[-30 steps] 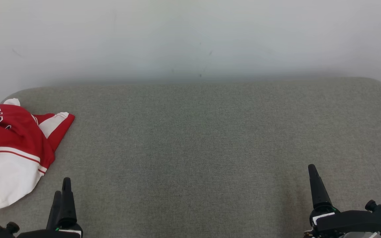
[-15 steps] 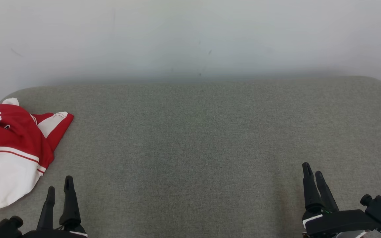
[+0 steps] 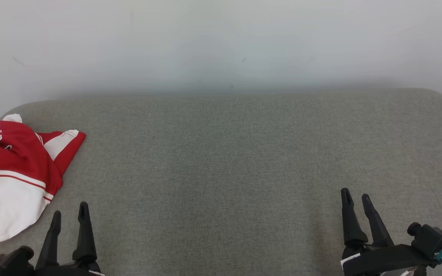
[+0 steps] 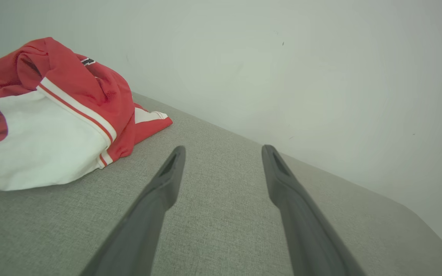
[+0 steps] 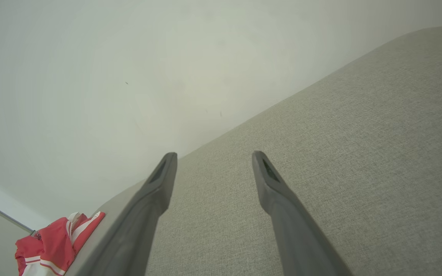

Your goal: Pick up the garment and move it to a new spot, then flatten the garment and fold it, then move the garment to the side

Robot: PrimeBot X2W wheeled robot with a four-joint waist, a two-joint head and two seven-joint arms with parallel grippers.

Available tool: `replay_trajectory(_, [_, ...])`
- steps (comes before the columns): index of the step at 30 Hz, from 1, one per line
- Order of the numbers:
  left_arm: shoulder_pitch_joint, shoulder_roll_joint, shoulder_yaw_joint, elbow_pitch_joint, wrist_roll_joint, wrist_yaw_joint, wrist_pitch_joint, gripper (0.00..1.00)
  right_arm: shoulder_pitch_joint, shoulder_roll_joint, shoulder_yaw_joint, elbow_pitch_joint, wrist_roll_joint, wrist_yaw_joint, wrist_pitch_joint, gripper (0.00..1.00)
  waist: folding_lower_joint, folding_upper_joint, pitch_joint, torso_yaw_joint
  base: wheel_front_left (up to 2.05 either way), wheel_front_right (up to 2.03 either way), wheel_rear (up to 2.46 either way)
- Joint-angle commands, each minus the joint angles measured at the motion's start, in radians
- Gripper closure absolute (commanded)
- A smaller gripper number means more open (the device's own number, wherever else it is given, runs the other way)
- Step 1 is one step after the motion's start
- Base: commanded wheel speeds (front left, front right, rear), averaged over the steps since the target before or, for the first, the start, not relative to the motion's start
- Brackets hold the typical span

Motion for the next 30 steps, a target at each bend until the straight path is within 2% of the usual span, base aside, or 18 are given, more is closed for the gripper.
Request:
replay_trajectory(1, [0.002,0.012,-0.003,-0.016,0.042,-0.002,-0.014,0.0,0.002,-0.004,0.007,-0.011,-0.044,-0.001,-0.013,0.0,0.0,0.0,-0.002,0.0,0.0,0.0,0.0])
replay_trajectory(30, [0.036,0.028,-0.004,-0.037,0.301,0.014,-0.08,0.0,0.021,-0.004,0.031,-0.028,-0.332,-0.002,-0.079,0.0,0.0,0.0,-0.009,0.001,0.0,0.0,0.0])
